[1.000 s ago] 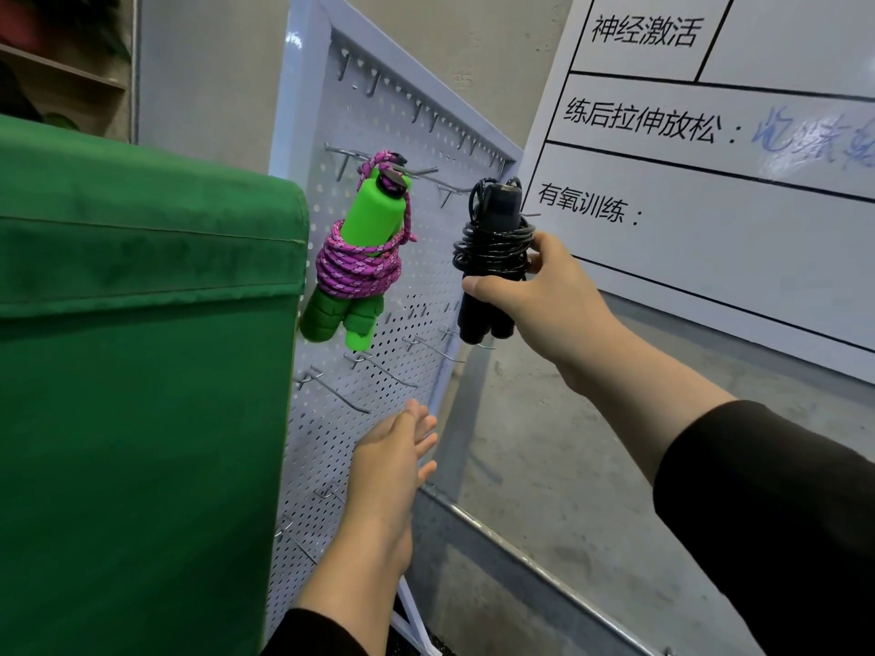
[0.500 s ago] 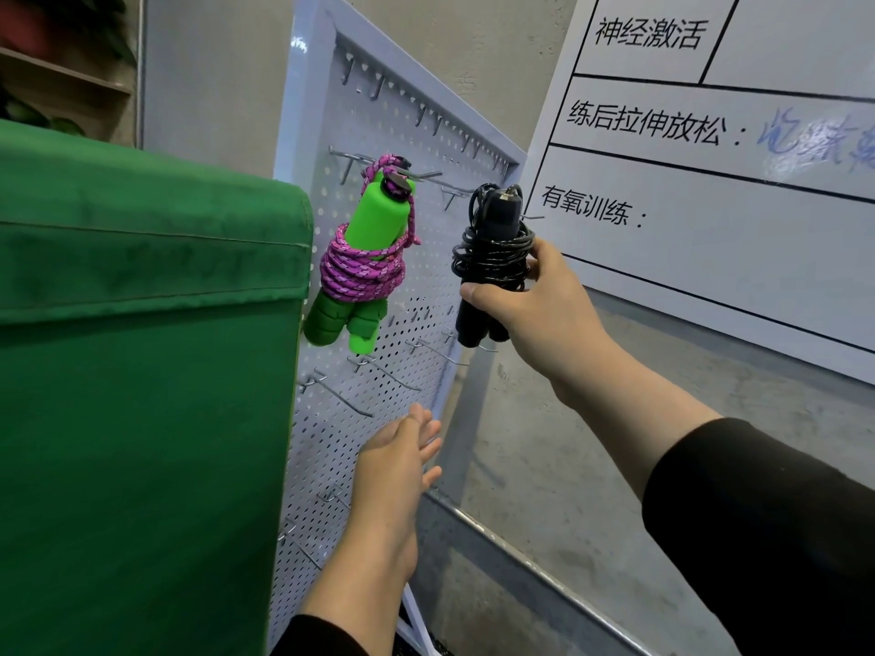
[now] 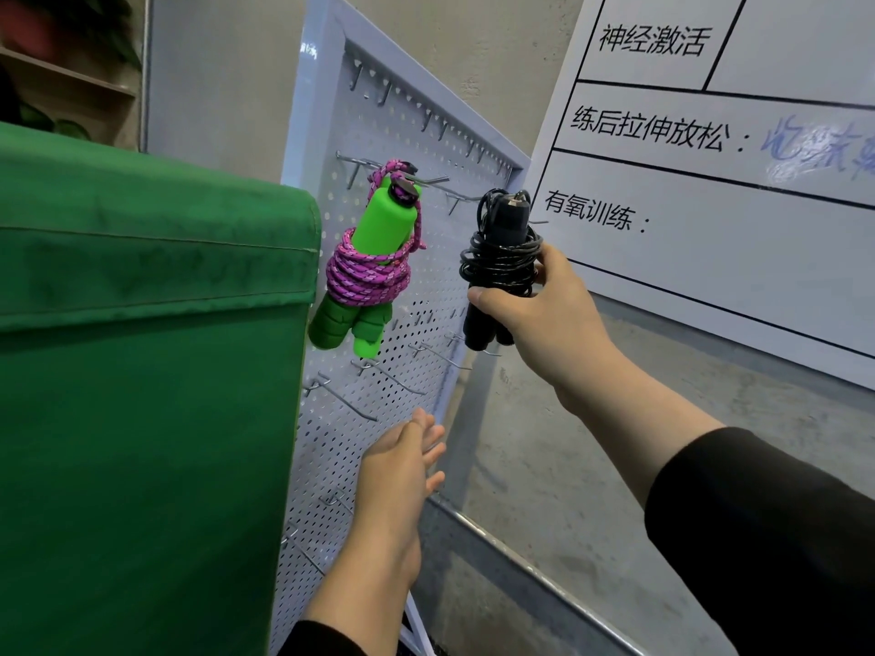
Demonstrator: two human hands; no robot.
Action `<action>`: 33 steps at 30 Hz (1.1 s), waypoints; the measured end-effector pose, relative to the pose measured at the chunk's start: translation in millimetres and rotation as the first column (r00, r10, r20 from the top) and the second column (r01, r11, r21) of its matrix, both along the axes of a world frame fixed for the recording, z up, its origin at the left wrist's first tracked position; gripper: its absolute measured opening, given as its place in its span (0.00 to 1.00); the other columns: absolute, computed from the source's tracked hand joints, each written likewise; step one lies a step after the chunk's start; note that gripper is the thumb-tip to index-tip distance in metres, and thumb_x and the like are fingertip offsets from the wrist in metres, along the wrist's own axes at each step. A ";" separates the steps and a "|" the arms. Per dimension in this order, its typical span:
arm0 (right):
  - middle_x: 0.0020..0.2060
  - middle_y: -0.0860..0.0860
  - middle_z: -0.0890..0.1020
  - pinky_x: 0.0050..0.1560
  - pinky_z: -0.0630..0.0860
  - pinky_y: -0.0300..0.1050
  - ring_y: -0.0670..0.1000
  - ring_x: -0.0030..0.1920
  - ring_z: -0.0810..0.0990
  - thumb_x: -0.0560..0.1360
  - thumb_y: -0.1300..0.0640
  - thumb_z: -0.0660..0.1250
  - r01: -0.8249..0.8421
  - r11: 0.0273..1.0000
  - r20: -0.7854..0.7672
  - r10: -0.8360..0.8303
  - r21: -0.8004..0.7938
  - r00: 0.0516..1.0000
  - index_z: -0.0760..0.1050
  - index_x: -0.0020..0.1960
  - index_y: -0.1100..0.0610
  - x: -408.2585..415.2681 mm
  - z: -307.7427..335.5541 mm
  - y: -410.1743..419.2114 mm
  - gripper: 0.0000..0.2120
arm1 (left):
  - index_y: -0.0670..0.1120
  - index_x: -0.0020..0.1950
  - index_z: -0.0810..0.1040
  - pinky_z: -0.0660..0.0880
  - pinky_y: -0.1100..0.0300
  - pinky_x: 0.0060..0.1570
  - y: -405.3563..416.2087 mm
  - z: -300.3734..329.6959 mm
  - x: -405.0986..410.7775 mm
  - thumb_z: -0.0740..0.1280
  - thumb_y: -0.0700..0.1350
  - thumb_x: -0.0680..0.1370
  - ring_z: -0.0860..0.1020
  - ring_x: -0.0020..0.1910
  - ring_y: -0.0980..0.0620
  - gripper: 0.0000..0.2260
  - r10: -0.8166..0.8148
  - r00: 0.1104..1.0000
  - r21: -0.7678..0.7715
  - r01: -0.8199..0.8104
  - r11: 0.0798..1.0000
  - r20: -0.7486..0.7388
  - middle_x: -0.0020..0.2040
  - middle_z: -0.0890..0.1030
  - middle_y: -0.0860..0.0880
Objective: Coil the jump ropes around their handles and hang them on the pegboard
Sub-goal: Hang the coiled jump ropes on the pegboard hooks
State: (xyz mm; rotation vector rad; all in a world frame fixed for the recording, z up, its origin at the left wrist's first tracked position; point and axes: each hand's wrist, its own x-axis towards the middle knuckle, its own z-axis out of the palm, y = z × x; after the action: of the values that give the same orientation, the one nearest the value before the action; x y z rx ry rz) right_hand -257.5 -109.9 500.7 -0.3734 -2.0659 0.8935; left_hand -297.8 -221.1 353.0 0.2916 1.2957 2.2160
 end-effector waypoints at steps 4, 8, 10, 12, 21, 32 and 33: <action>0.49 0.44 0.82 0.46 0.74 0.47 0.50 0.43 0.81 0.72 0.52 0.76 -0.020 1.000 0.014 0.020 0.001 1.000 0.73 0.64 0.48 -0.2 0.8 0.7 0.23 | 0.45 0.61 0.82 0.79 0.51 0.59 -0.6 1.0 -0.1 0.61 0.50 0.85 0.83 0.58 0.52 0.13 -0.001 1.000 0.002 0.001 1.000 0.005 0.58 0.85 0.49; 0.49 0.43 0.82 0.47 0.75 0.47 0.50 0.44 0.81 0.72 0.51 0.76 -0.011 1.000 0.015 0.011 0.014 1.000 0.73 0.64 0.48 0.3 -2.7 1.2 0.23 | 0.45 0.61 0.82 0.79 0.52 0.58 -0.7 0.9 -0.6 0.61 0.50 0.85 0.83 0.57 0.52 0.13 -0.001 1.000 0.004 0.001 1.000 0.009 0.58 0.85 0.49; 0.48 0.43 0.82 0.47 0.76 0.48 0.50 0.44 0.81 0.72 0.51 0.76 -0.012 1.000 0.019 0.012 0.012 1.000 0.73 0.64 0.48 0.4 -2.7 0.0 0.23 | 0.45 0.61 0.82 0.79 0.52 0.58 -0.8 0.8 -0.8 0.61 0.50 0.85 0.83 0.57 0.52 0.13 0.000 1.000 0.003 0.000 1.000 0.010 0.58 0.85 0.49; 0.48 0.43 0.82 0.46 0.75 0.48 0.51 0.44 0.81 0.71 0.51 0.75 -0.015 1.000 0.020 0.015 0.009 1.000 0.74 0.64 0.47 0.3 -2.1 -0.5 0.22 | 0.46 0.61 0.82 0.79 0.51 0.59 -1.1 0.6 -0.6 0.61 0.50 0.85 0.83 0.57 0.52 0.13 -0.001 1.000 -0.002 0.001 1.000 0.005 0.58 0.85 0.50; 0.51 0.39 0.79 0.52 0.77 0.44 0.45 0.50 0.80 0.73 0.54 0.76 0.003 1.000 0.006 -0.004 0.027 1.000 0.69 0.71 0.47 2.8 -2.0 -4.8 0.30 | 0.46 0.62 0.81 0.79 0.53 0.58 -2.5 0.9 -0.5 0.61 0.51 0.85 0.82 0.58 0.53 0.14 -0.013 1.000 -0.005 0.013 1.000 -0.011 0.58 0.85 0.50; 0.61 0.45 0.75 0.53 0.71 0.34 0.47 0.59 0.76 0.70 0.55 0.79 0.111 0.985 -0.079 -0.101 0.134 0.992 0.64 0.72 0.48 -1.2 -3.5 -3.2 0.36 | 0.46 0.61 0.82 0.79 0.50 0.60 -0.4 1.6 1.0 0.60 0.50 0.85 0.82 0.57 0.53 0.13 -0.010 1.000 -0.012 0.010 1.000 -0.001 0.58 0.85 0.50; 0.62 0.46 0.75 0.55 0.72 0.37 0.48 0.60 0.76 0.70 0.55 0.79 0.117 0.983 -0.087 -0.106 0.143 0.991 0.64 0.72 0.48 -1.5 -5.0 -2.0 0.36 | 0.46 0.61 0.82 0.79 0.50 0.60 -0.4 1.5 1.2 0.61 0.50 0.85 0.82 0.57 0.53 0.13 -0.010 1.000 -0.013 0.010 1.000 -0.001 0.58 0.85 0.50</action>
State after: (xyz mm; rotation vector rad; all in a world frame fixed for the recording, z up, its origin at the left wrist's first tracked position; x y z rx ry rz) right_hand -259.0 -111.9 495.8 -0.3641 -2.0025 0.6737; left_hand -296.6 -221.5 354.6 0.2936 1.3063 2.1981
